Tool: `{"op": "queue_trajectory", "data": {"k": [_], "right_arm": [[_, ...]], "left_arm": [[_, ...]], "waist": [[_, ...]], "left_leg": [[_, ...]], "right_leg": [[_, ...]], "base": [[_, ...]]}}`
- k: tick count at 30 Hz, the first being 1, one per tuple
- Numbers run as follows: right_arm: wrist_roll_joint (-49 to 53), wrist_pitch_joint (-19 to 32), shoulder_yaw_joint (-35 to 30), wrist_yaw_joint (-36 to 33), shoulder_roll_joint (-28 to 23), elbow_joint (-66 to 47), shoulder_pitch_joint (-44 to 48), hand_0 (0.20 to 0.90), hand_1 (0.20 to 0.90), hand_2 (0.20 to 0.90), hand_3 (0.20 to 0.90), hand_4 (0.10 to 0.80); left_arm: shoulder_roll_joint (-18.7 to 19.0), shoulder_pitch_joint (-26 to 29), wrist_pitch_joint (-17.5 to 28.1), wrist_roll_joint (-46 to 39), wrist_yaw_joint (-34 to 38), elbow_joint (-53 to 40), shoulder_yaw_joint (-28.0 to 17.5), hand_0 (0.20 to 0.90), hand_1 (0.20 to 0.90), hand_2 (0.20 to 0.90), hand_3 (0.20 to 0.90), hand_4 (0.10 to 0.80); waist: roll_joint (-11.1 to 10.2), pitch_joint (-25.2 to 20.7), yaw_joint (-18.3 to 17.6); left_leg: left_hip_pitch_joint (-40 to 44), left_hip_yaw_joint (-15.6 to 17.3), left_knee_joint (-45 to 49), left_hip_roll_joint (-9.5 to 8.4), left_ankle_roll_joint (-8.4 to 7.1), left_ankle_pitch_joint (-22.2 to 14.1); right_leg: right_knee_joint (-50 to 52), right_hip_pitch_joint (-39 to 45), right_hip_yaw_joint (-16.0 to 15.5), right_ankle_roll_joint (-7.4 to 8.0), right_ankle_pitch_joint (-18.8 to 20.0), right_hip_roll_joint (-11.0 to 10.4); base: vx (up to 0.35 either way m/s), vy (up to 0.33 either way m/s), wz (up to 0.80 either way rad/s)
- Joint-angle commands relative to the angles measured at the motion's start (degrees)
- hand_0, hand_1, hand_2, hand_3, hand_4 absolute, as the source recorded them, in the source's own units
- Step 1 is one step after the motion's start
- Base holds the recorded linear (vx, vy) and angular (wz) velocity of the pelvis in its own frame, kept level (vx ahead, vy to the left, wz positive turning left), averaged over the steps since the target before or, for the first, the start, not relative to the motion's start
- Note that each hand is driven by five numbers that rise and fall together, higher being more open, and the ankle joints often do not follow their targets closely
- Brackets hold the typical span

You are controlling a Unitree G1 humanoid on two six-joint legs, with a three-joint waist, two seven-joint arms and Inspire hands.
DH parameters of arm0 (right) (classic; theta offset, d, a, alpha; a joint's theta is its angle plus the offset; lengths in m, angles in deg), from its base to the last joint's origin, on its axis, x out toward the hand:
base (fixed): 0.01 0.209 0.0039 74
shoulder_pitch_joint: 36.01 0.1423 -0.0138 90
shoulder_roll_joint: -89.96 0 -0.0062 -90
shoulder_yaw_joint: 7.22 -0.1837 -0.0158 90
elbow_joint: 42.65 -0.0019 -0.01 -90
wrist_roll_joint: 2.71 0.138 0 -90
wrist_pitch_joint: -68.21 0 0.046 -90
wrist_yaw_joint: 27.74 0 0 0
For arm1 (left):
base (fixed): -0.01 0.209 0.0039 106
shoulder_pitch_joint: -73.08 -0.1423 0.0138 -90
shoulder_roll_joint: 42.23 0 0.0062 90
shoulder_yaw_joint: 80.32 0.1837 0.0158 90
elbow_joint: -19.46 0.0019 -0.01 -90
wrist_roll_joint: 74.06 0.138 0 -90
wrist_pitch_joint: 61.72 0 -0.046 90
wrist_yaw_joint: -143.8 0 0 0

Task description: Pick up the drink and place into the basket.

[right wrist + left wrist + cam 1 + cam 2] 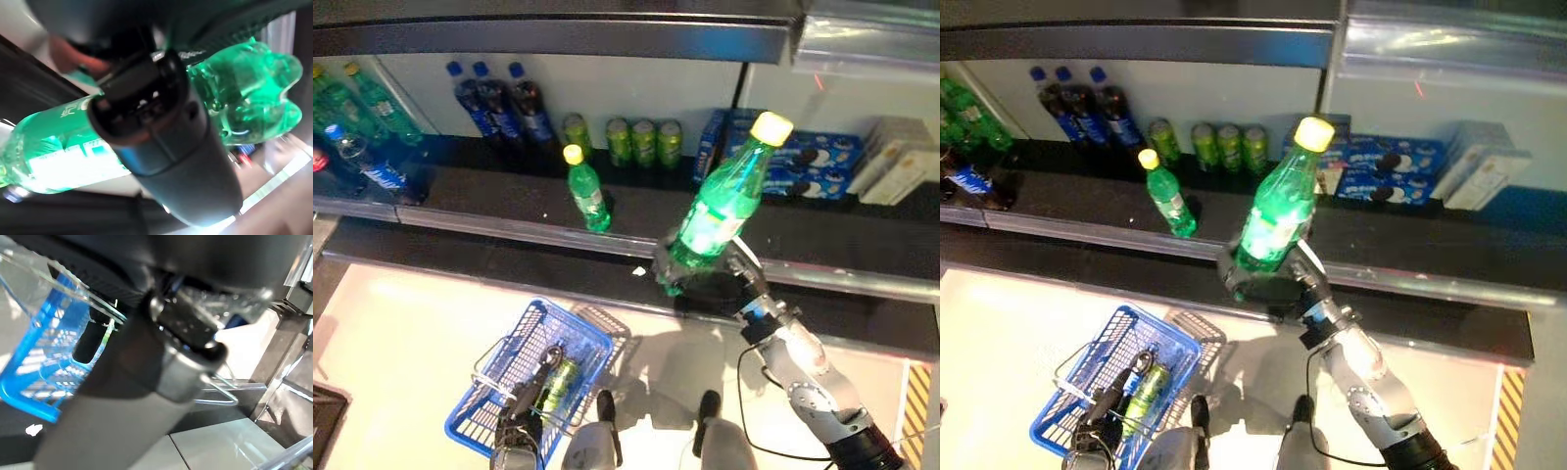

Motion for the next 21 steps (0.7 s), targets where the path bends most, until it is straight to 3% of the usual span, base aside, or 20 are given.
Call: {"op": "queue_trajectory", "data": {"k": [1,11,15,21], "right_arm": [[3.7,6.9,-0.1,4.7,3.1,-10.9,4.2,0.300,0.300,0.300,0.200,0.100],[0.4,8.0,6.0,2.2,4.7,-9.7,6.4,0.300,0.300,0.300,0.200,0.100],[-3.3,9.5,9.7,-4.0,5.8,-6.8,9.9,0.300,0.300,0.300,0.200,0.100],[-7.0,11.0,12.1,-12.6,5.8,-1.7,14.3,0.300,0.300,0.300,0.200,0.100]], "left_arm": [[4.3,-1.8,7.3,2.2,-10.2,-12.8,0.7,0.300,0.300,0.300,0.200,0.100],[6.9,-4.8,2.8,3.6,-11.8,-26.9,5.4,0.300,0.300,0.300,0.200,0.100],[9.1,-5.1,1.3,4.6,-12.9,-34.6,8.1,0.300,0.300,0.300,0.200,0.100],[13.2,-4.0,3.5,11.5,-12.1,-44.2,9.4,0.300,0.300,0.300,0.200,0.100]], "waist": [[-1.6,-8.3,0.9],[-1.2,-8.3,5.6],[-1.1,-8.1,9.1],[-1.3,-7.8,12.7]], "left_leg": [[1.1,1.2,2.3,0.52,-1.60,-1.6],[0.6,-2.9,0.5,-0.29,-1.11,-1.0],[-0.5,-6.3,0.3,-1.38,-0.85,-0.7],[-1.6,-10.4,0.3,-2.86,-0.45,-0.5]], "right_leg": [[-2.8,5.1,0.9,-0.69,-2.6,0.4],[-3.8,6.6,-2.2,-0.38,-2.2,0.5],[-4.0,7.4,-4.6,-0.31,-2.1,0.3],[-4.2,8.2,-7.5,-0.26,-2.0,0.1]], "base": [[-0.015,-0.016,0.31],[-0.024,-0.015,0.22],[-0.017,-0.025,0.38],[0.004,-0.014,0.48]]}}
